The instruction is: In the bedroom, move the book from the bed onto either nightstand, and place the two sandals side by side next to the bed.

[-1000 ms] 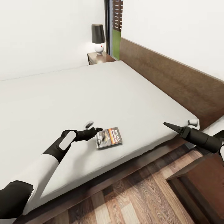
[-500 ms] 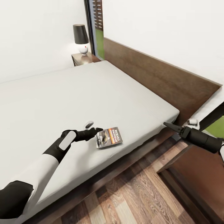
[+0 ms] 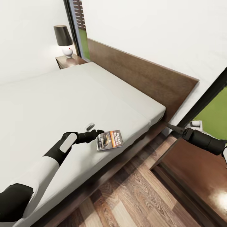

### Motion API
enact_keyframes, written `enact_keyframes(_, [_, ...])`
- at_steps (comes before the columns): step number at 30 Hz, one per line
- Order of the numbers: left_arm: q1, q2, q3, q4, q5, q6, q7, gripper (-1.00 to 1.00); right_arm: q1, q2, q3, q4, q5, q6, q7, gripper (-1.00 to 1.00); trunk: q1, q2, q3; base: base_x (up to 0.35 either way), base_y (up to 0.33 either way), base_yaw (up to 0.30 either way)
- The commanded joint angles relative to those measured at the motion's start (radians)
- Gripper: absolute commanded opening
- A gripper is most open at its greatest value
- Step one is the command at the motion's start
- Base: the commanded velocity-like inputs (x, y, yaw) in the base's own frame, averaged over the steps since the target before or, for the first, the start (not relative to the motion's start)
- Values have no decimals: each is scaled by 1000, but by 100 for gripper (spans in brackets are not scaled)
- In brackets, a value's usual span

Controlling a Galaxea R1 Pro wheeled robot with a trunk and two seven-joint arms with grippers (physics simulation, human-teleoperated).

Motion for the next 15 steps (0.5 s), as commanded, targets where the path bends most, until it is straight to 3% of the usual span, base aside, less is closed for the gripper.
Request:
enact_keyframes(1, [0,2,-3,-1,0,1,-4,100,-1,0,-1,0,1,5,3,100,0,0,-1,0,0,-265])
enact_keyframes(7, [1,4,-3,-1,1,1,-4,100,-1,0,2,0,1,5,3,100,0,0,-1,0,0,-213])
enact_keyframes(15, [3,7,-2,-1,2,1,-4,100,-1,0,3,0,1,5,2,100,0,0,-1,0,0,-34])
